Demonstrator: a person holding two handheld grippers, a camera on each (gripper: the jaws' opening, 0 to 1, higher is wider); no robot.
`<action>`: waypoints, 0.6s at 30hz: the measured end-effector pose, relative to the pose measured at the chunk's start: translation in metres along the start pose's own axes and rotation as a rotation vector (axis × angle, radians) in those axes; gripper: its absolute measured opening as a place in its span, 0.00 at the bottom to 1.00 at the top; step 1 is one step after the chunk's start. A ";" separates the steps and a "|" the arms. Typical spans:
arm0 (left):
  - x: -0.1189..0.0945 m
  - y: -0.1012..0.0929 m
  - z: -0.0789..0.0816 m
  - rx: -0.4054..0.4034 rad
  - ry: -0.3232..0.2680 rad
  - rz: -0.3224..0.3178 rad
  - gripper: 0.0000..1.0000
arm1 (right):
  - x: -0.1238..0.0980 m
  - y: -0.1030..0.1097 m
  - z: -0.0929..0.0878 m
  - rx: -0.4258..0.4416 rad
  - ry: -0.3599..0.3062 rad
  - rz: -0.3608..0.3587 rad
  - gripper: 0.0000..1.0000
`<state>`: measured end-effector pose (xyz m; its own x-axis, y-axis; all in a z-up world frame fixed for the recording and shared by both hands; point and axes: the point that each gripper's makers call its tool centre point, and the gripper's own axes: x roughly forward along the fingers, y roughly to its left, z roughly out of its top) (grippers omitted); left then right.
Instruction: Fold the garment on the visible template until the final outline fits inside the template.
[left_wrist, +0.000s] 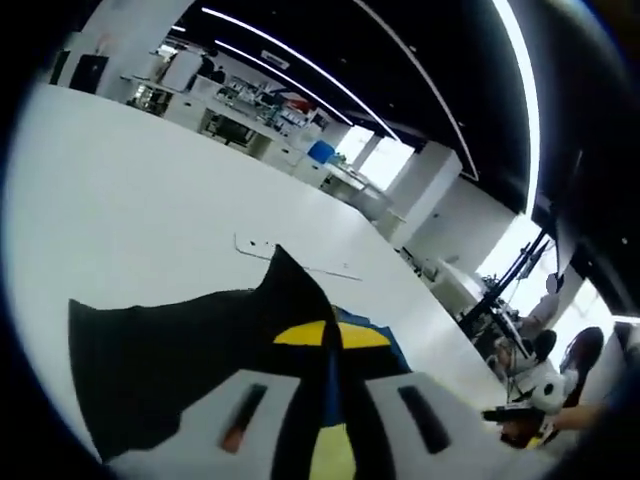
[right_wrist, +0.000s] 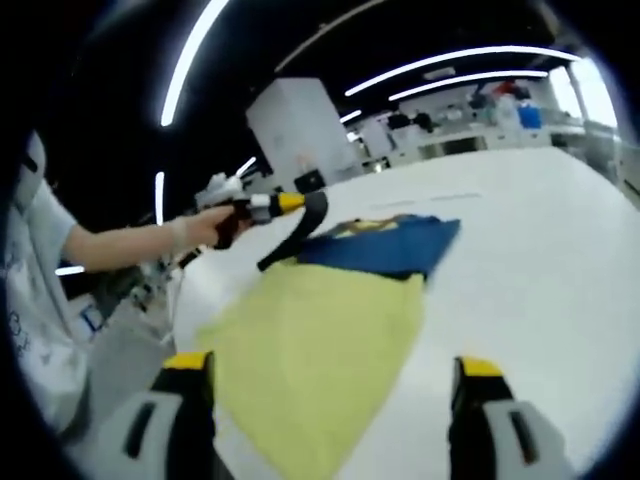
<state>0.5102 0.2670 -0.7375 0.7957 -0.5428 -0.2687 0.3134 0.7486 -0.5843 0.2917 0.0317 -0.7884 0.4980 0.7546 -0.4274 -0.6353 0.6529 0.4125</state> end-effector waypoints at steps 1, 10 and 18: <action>0.003 -0.007 -0.003 0.003 0.001 -0.005 0.00 | -0.001 0.000 -0.001 0.005 0.001 0.000 0.99; 0.044 -0.052 -0.026 0.026 0.062 -0.090 0.00 | -0.010 -0.007 -0.002 0.028 -0.018 -0.027 1.00; 0.069 -0.086 -0.064 0.066 0.142 -0.162 0.00 | -0.013 -0.013 -0.005 0.047 -0.024 -0.040 0.99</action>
<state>0.5051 0.1409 -0.7547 0.6529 -0.7027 -0.2828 0.4682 0.6679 -0.5786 0.2901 0.0132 -0.7923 0.5364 0.7291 -0.4250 -0.5868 0.6842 0.4330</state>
